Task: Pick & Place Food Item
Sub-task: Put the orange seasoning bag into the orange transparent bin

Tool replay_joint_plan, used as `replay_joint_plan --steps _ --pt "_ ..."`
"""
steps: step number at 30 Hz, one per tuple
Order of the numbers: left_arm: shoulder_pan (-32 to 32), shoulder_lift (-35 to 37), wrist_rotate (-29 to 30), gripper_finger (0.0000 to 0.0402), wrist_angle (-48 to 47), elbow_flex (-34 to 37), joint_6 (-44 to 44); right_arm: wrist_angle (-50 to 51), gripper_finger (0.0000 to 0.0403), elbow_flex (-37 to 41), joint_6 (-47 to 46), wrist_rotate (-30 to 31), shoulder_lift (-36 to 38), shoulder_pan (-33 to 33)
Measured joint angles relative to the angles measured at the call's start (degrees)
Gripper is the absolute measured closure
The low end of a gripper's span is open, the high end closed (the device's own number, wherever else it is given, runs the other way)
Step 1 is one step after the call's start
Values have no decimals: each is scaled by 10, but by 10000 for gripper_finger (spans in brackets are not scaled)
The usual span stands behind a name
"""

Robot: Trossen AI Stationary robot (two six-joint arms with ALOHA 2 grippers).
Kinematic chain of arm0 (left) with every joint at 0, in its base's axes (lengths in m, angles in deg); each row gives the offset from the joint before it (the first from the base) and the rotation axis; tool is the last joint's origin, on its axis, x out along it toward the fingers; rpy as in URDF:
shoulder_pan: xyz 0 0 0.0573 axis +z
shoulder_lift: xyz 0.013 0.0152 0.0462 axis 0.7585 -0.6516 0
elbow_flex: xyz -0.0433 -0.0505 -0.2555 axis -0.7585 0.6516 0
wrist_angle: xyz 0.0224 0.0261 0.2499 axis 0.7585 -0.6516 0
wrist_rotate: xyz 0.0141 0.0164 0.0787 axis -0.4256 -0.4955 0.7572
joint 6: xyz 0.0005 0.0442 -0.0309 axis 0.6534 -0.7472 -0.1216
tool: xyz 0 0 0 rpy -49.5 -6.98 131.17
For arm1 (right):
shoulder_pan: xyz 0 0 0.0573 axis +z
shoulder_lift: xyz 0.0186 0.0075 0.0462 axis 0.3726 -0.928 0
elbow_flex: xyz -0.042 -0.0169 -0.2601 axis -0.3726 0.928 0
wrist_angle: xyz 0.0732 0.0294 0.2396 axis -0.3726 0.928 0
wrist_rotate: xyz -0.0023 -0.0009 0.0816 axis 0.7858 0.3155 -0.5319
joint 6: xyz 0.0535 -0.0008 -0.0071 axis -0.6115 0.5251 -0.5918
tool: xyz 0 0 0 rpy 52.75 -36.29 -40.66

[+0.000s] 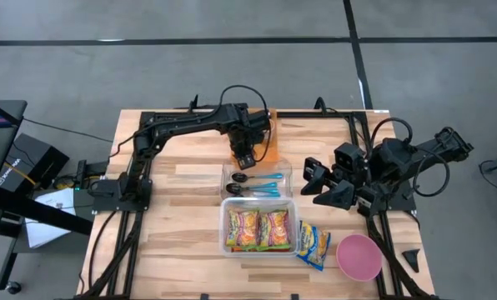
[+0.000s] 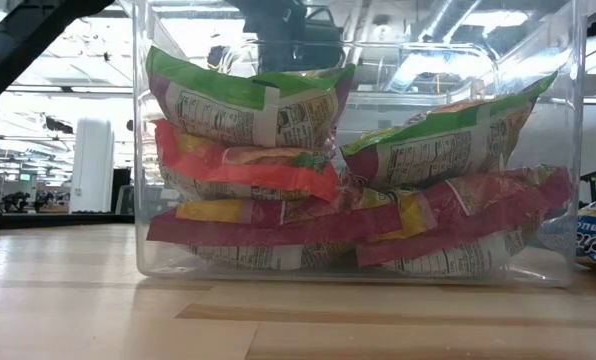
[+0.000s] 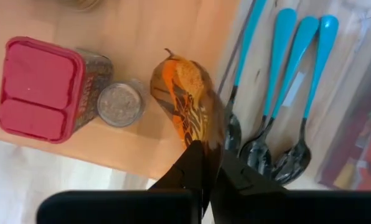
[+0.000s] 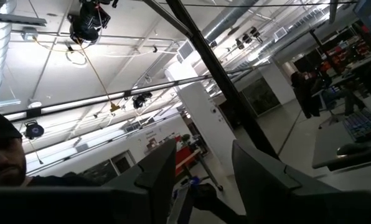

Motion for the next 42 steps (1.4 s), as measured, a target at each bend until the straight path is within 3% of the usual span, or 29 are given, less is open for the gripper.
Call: replay_joint_plan --steps 28,36,42 --pt "13 0 13 400 -21 1 -46 6 249 0 4 0 0 0" --pt "10 2 11 398 -7 68 -39 6 250 0 4 0 0 0" --pt "3 18 11 367 16 86 -38 6 248 0 4 0 0 0"
